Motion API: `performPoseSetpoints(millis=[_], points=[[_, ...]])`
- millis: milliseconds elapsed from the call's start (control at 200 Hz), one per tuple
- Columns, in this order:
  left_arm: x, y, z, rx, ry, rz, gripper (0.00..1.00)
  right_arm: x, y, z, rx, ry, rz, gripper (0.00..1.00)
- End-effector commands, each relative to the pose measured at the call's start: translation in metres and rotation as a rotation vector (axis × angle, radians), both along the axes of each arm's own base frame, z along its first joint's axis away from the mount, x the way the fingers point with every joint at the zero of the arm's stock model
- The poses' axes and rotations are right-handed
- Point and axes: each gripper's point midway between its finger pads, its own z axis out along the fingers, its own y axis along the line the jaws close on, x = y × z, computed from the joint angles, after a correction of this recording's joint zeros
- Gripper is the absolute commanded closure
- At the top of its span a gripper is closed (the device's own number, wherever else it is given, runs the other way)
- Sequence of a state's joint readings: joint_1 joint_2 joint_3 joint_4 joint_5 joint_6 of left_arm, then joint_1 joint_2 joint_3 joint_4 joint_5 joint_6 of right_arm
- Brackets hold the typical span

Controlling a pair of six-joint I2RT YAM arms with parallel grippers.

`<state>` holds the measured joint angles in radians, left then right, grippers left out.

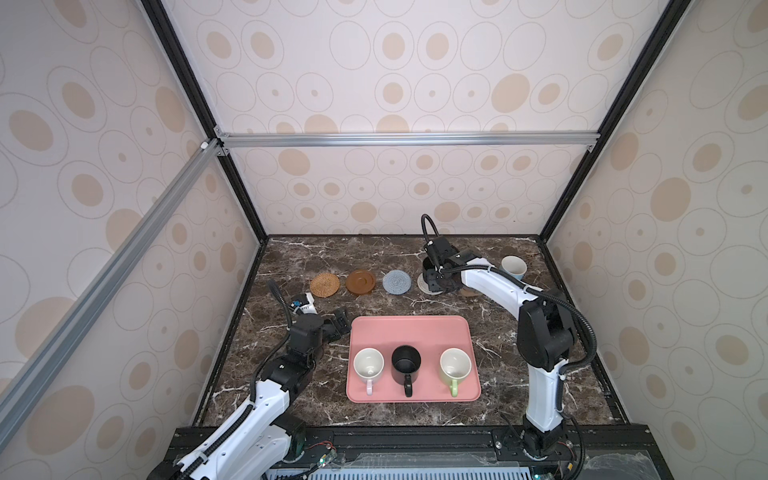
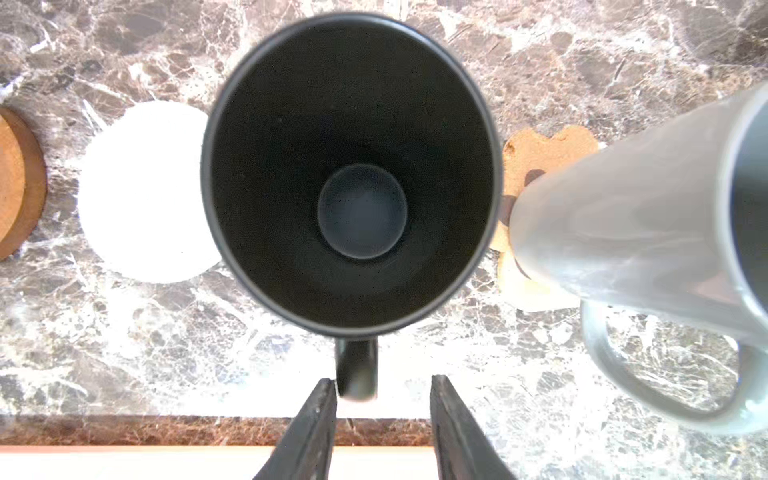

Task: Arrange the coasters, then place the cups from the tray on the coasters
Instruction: 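Open the right gripper and raise it off the black mug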

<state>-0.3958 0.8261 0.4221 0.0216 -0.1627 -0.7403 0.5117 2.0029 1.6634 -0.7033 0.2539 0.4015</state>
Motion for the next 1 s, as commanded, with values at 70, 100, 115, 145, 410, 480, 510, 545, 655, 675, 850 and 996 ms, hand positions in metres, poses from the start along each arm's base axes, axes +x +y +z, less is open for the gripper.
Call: performPoseSetpoints(millis=[70,100,115,145,410,480,510,545,655,675,850,996], points=[[0.006,-0.002,0.027,-0.008,-0.06,0.004,0.0,-0.011,-0.005,0.008,0.015,0.027,0.001,0.58],[0.006,-0.001,0.029,-0.006,-0.063,0.007,0.0,-0.012,-0.005,0.012,0.022,0.022,0.001,0.58],[0.006,-0.001,0.029,-0.005,-0.063,0.008,0.0,-0.012,-0.005,0.014,0.025,0.018,0.0,0.58],[0.005,0.001,0.03,0.0,-0.063,0.011,0.0,-0.012,-0.005,0.018,0.033,0.011,0.002,0.58],[0.001,0.002,0.032,0.025,-0.038,0.002,0.0,-0.023,-0.003,0.062,0.122,-0.07,0.017,0.56],[0.001,0.0,0.035,0.042,-0.031,-0.013,0.0,-0.027,-0.005,0.071,0.139,-0.09,0.015,0.56],[0.002,0.0,0.037,0.053,-0.025,-0.021,0.0,-0.029,-0.005,0.075,0.147,-0.099,0.016,0.56],[0.003,-0.002,0.038,0.067,-0.017,-0.032,0.0,-0.031,-0.006,0.077,0.154,-0.105,0.014,0.56],[0.007,-0.009,0.044,0.118,0.016,-0.084,0.0,-0.038,-0.011,0.083,0.178,-0.111,-0.005,0.56],[0.008,-0.01,0.045,0.127,0.023,-0.095,0.0,-0.039,-0.012,0.084,0.184,-0.114,-0.01,0.56],[0.015,-0.026,0.049,0.192,0.102,-0.195,0.0,-0.051,-0.025,0.086,0.217,-0.129,-0.07,0.55],[0.016,-0.035,0.056,0.241,0.157,-0.263,0.02,-0.062,-0.04,0.076,0.214,-0.116,-0.121,0.55]])
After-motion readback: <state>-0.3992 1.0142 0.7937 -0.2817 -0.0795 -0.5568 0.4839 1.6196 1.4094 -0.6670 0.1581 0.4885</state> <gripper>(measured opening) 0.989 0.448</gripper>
